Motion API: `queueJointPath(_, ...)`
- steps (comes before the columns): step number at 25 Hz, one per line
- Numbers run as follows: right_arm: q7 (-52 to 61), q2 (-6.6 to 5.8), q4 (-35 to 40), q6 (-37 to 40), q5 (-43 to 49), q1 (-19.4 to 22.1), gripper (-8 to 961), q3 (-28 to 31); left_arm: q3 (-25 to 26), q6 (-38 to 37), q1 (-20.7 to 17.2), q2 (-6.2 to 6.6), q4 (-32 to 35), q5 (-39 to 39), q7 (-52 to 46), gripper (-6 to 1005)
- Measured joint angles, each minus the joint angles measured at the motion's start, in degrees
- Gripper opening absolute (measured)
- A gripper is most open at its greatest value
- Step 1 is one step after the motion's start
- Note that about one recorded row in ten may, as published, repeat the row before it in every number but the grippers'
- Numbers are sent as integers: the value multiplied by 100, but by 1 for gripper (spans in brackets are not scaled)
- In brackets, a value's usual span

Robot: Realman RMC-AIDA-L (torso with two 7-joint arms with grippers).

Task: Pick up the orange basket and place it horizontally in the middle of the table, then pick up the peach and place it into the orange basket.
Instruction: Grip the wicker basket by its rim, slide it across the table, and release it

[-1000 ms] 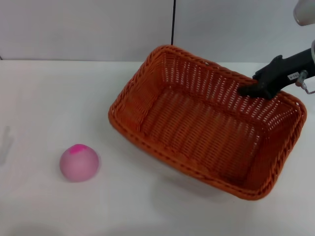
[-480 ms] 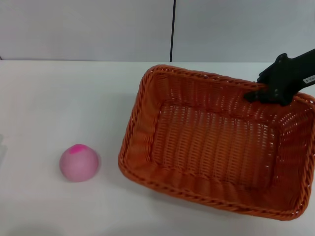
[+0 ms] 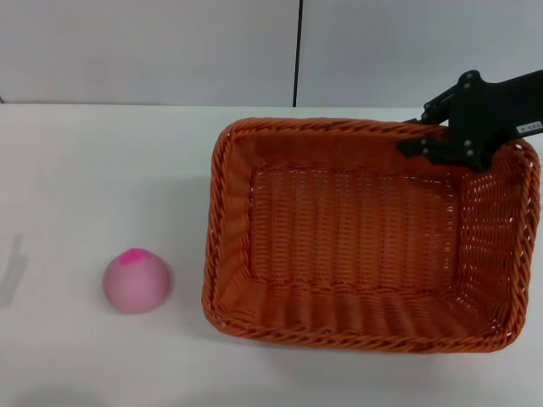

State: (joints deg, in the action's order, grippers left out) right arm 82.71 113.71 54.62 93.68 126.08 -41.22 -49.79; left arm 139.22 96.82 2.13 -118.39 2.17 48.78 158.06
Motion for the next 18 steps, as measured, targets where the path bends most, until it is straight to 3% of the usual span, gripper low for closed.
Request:
queueJointPath(6,-679,-49,-685,-348,-20,-209,190,-12,-55,34,-105,0,0,0,-1,787)
queueJointPath(18,-1002,-11,-742,-626,-31,-374,203,-26,-198,43,-173,10,-17,0,7,768)
